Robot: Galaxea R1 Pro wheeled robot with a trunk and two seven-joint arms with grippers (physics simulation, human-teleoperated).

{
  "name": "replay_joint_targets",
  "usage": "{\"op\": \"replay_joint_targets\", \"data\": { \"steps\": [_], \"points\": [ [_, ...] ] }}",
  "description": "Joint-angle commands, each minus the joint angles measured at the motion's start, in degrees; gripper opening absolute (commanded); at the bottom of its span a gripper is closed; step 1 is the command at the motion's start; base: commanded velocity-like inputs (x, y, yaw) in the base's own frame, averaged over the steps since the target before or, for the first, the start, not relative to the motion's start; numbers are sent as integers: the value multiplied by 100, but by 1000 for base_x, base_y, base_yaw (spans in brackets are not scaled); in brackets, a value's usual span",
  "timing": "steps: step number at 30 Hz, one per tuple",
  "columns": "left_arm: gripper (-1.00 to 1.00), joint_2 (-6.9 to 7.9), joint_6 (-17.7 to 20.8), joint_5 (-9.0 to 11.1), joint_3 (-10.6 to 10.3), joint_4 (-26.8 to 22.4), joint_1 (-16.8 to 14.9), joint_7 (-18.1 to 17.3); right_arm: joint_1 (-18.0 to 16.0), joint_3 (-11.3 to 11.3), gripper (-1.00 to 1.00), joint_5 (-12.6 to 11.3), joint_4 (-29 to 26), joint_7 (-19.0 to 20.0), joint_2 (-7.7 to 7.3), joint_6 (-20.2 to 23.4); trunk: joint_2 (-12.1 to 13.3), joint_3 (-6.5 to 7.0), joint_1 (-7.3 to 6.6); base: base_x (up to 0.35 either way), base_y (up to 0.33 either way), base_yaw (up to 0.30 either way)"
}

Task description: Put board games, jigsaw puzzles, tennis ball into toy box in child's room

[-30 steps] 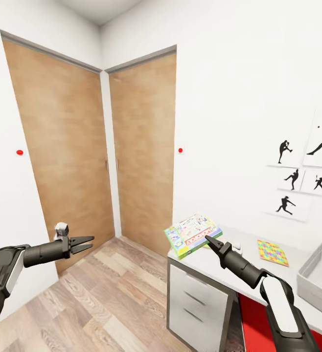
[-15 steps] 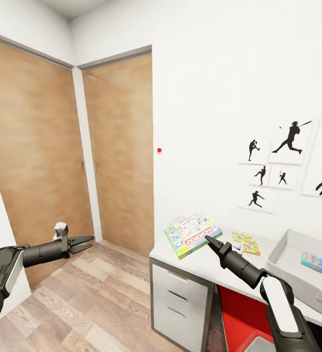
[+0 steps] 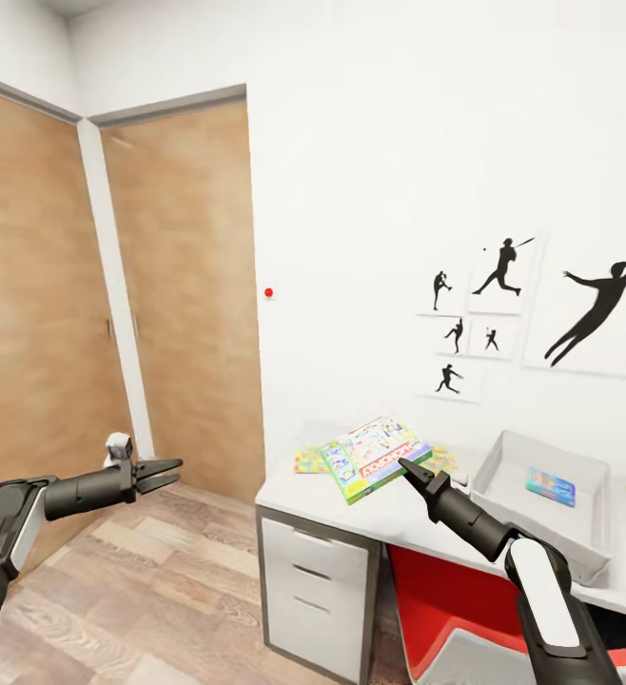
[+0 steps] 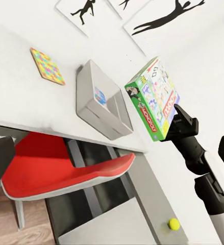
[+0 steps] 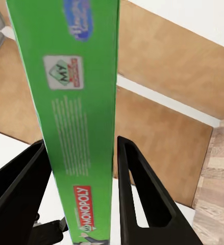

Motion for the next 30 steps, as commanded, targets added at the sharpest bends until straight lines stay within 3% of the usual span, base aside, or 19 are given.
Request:
{"op": "replay_joint_targets", "data": {
  "steps": [1, 21, 30],
  "points": [
    [100, 2, 60, 11, 1, -1, 1, -12, -6, -16, -100, -18, 2, 29, 8, 44, -5, -3, 2, 0, 0, -282],
    [100, 2, 60, 8, -6, -1, 1, -7, -6, -16, -100, -3, -3, 29, 8, 40, -5, -3, 2, -27, 60, -279],
    [100, 2, 60, 8, -6, -1, 1, -6, -6, -19, -100, -1, -8, 40, 8, 35, -5, -3, 2, 0, 3, -46]
  ]
}}
